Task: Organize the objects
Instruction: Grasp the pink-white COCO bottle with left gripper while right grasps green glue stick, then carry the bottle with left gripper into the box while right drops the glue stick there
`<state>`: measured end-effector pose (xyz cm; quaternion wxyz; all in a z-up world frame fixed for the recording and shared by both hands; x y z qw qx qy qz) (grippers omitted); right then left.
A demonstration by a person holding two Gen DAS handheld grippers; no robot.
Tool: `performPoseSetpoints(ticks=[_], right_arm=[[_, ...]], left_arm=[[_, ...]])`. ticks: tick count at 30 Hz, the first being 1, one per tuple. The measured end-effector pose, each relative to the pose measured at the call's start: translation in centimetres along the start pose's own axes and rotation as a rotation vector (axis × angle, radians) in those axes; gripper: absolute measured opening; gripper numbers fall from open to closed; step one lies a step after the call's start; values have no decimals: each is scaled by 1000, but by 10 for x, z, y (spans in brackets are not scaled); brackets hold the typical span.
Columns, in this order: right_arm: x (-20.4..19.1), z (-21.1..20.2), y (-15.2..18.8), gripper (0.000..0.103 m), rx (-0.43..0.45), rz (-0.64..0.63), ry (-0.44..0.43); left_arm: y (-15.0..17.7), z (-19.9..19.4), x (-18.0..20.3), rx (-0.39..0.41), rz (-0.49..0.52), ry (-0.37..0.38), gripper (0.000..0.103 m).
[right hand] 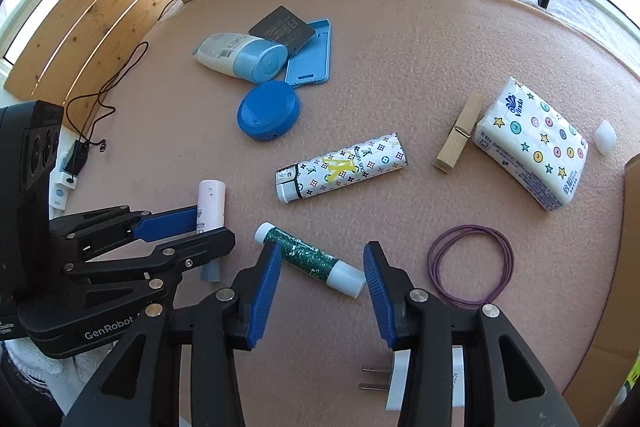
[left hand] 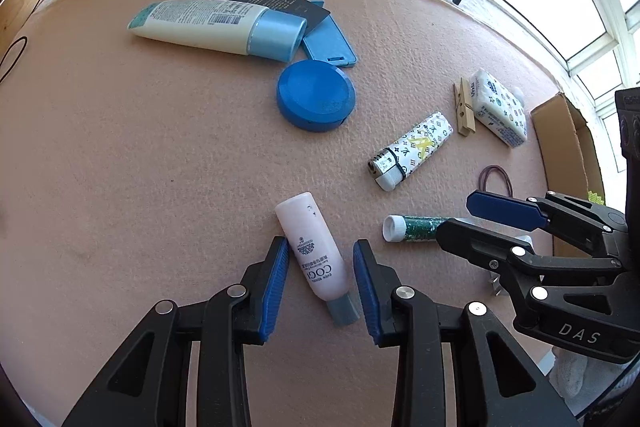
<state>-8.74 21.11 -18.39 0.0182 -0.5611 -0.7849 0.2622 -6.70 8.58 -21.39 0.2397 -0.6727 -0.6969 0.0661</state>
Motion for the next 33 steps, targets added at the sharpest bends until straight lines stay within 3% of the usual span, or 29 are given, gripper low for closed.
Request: performPoseSetpoints(ticks=[5,12,22,27,33], right_arm=[[-7,6,1,40,-45,-58,-15],[-26,19,5,41,-81,-197,57],[-29,20,4,39,-83,-197,82],[-25,17,5,23,-70,-145,68],[-17,12,9,14,-26,-38,47]], left_arm=[[0,-1,-8,1,15,-8,23],[3,-4,-16,17,29,-21,22],[12,-11,-27,33,2,-19,22],[17,-14,-30,40,-25,-9,22],[20,-19,-26,55,-40,-6,22]])
Point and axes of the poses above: each gripper's, at about its wrist camera, not at the fingertips, and z roughly the way its jaws point, x to its right, y to its underside, the point moved 1 cm from there along z, roughly the way its jaws point, and after that the axes turned 10 degrees about x, right-handed, at the moved point
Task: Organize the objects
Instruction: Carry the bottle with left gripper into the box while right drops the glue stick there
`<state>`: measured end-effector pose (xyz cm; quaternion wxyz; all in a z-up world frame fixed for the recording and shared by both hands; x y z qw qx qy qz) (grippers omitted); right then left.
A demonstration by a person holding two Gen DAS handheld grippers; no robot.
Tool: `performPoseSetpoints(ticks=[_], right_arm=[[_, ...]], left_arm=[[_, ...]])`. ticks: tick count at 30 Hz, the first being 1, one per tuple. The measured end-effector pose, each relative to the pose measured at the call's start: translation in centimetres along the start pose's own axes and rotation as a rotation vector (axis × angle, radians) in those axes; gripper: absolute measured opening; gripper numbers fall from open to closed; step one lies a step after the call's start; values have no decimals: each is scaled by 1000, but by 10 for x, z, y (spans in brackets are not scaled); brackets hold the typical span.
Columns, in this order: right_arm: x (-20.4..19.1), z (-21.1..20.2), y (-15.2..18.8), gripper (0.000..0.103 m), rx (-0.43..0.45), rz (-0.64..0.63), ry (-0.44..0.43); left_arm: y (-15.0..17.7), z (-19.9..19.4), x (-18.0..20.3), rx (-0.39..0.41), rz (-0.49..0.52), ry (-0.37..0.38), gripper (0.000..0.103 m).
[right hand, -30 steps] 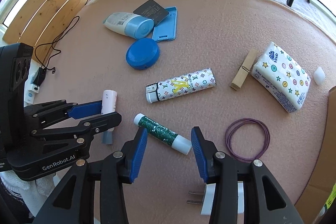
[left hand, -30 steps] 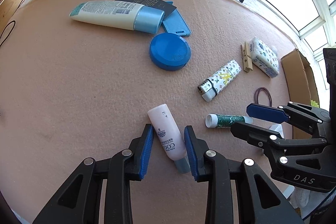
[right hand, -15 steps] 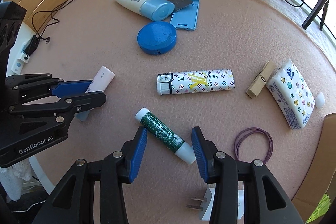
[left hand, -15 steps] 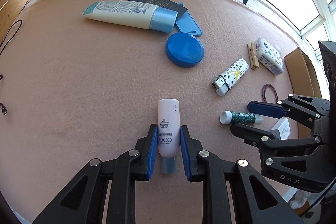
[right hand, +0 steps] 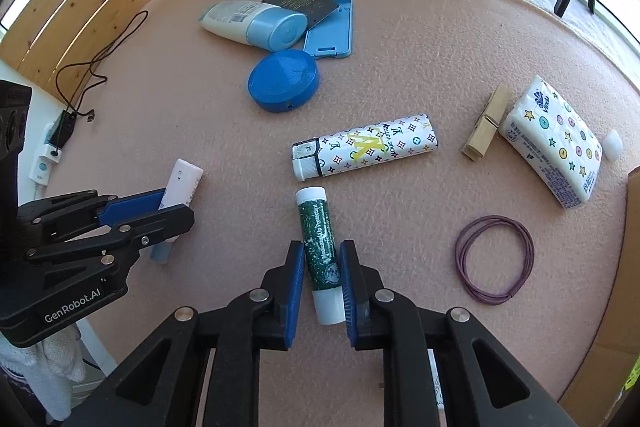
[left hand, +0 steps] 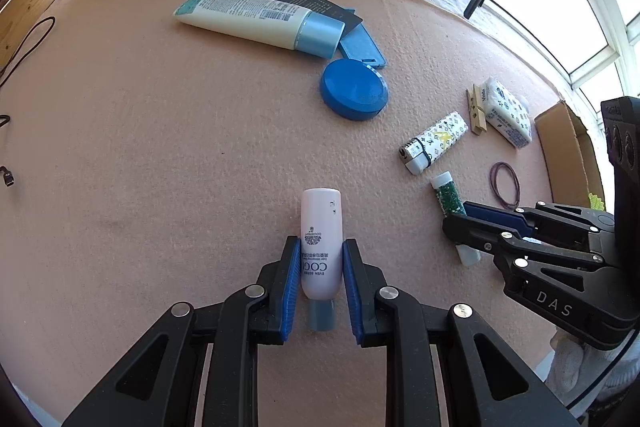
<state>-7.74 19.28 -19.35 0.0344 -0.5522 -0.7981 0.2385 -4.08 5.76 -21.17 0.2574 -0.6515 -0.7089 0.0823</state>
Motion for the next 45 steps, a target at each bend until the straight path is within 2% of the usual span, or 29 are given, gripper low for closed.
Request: performPoseSetpoints(ticks=[8,14,25,32,39,45], right_arm=[[13,-25,9,14,82,126,-43],[27,-66,14,14,166,171,-39],[86,-145,43,14,300,244,88],[132,-185,69,14,349,303,187],[168,-208,91,14,376,373,236],[189,-216,109,14,378,413,253]], left_arm=[[-2,-18,12,32,7,15,22],[-8,-28,45,55,57,51,22],[-29,-33,148,99,185,161,22],[-38,-29,226,112,281,231,22],[-35,-16,297,107,360,282,22],[-31,-4,343,102,417,298,22]])
Point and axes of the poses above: each gripper's, at about its wrist camera, not at the fingertips, and z roughly the way its jaws point, x to its right, y to its underside, the point moved 1 cm from there along z, roughly the way its jaws point, and after that the axes turned 10 degrees about x, right-handed, at the moved point
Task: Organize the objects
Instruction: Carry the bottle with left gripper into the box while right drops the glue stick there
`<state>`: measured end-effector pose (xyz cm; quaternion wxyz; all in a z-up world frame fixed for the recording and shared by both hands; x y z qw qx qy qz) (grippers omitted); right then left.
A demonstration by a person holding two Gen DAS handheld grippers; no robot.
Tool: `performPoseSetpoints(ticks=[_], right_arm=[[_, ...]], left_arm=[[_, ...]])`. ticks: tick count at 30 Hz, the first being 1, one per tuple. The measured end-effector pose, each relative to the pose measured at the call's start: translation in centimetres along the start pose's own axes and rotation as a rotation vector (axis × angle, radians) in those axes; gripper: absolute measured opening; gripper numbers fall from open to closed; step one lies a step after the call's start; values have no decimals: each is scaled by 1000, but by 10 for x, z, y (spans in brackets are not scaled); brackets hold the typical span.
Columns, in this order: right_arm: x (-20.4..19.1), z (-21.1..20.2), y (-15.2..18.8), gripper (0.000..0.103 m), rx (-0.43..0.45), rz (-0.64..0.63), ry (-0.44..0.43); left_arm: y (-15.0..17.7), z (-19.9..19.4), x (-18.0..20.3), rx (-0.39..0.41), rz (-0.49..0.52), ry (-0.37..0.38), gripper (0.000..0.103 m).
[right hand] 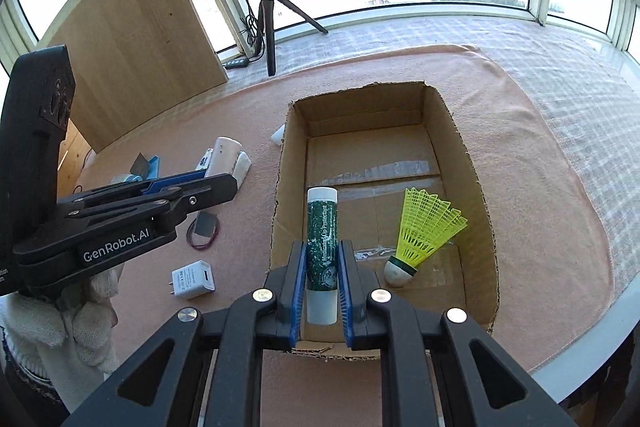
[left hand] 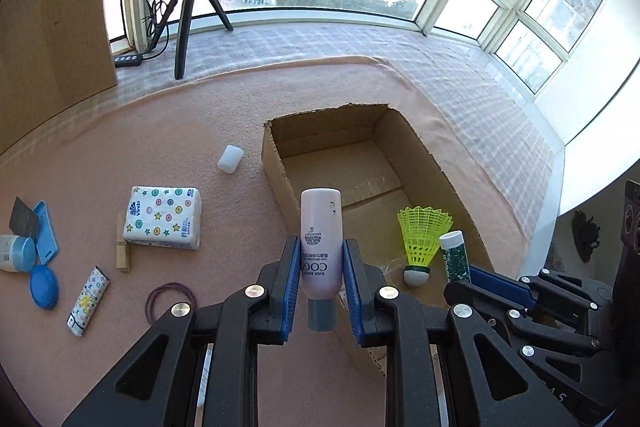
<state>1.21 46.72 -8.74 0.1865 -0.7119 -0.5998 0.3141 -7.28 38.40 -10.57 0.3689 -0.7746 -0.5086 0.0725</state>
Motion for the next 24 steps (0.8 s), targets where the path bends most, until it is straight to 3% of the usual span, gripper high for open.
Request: performPoseSetpoints(ticks=[15,16,17,19,20,21,24], right_arm=[[36,7,7,14,-16,41,20],[36,7,7,14,-15,42,13],[36,7,6,16,-16,45,-1],[36,9,6,37,-32,44,-16],[35,8,6,57,-27,37,-12],[34,6,6,63,-11,29,-3],[30,6,3,63,-4,16,1]], left_arm=[[-13,36,34,-17,31,-4,23],[-13,36,34,-11,32,-3,23],[-14,36,34,-11,31,-5,31],[-16,35,31,-11,16,-7,44],[-17,33,29,-4,9,-9,44],[-17,32,27,-2,5,-12,44],[-18,28,20,2,-8,-19,44]])
Point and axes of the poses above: each gripper's, at about its wrist camera, not at the fingertips, and z roughly the way its jaws point, x to its right, y to its underside, the point moved 1 cm from there along z, roughly the way its jaws point, and after that the axes turned 10 degrees about x, right-handed, at the moved point
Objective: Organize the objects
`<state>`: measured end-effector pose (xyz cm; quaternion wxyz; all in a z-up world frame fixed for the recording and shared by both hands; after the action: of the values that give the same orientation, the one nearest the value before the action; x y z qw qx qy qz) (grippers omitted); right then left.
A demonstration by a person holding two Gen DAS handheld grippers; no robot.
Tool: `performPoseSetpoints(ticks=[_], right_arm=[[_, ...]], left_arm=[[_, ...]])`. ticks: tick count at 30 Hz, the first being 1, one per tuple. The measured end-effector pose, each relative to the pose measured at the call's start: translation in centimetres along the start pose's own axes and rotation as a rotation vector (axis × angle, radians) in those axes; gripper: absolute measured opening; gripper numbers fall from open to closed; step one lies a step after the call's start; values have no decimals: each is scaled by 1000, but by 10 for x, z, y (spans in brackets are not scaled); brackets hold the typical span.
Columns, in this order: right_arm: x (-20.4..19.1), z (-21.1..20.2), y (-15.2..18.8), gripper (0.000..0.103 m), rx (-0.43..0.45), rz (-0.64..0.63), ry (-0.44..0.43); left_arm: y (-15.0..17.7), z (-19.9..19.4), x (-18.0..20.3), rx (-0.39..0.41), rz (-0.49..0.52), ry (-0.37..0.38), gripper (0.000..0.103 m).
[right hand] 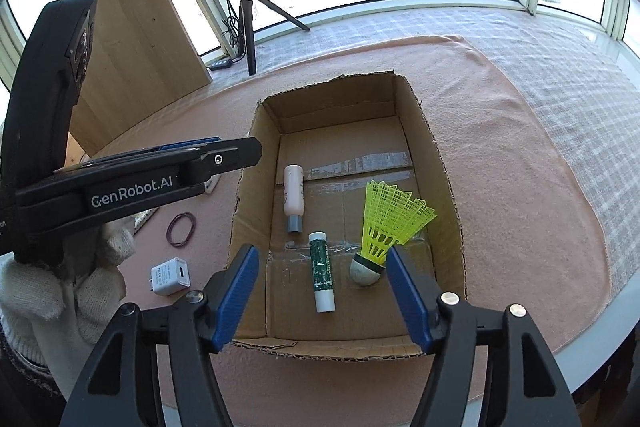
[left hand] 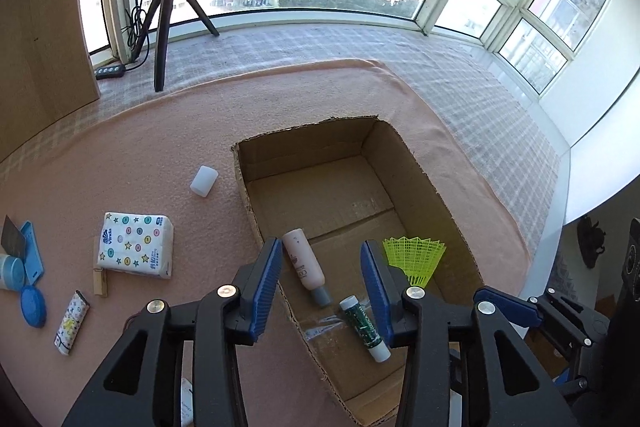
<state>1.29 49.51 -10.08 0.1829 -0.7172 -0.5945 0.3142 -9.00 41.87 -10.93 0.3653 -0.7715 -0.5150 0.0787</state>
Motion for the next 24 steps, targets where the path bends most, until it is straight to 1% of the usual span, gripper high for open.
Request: performPoseSetpoints(ticks=[6,12,18,24], right_arm=[[-12,3,-2,63,-3,-26,-2],[-27,7,-2,63,-6,-40,-11],[-46,11,0,62,-18,-55,-31],[-69,19,2,62,-32,-71,-53]], left_arm=[[2,-9,-16,12,-20,-23,44],[7,-22,-42,17,-54,-63,44],[16,-38,-77,17,-97,-108,44],[33,-48,-122,-1,-159,-166,44]])
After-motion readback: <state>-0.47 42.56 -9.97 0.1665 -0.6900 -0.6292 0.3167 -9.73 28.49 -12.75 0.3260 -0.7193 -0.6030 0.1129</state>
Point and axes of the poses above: each gripper's, at about its wrist camera, not at the fingertips, and z roughly the way its jaws point, x to its right, y to its underside, the point moved 1 cm from there along z, roughly the way its jaws point, and after that the axes turned 10 degrees about x, right-handed, at the moved point
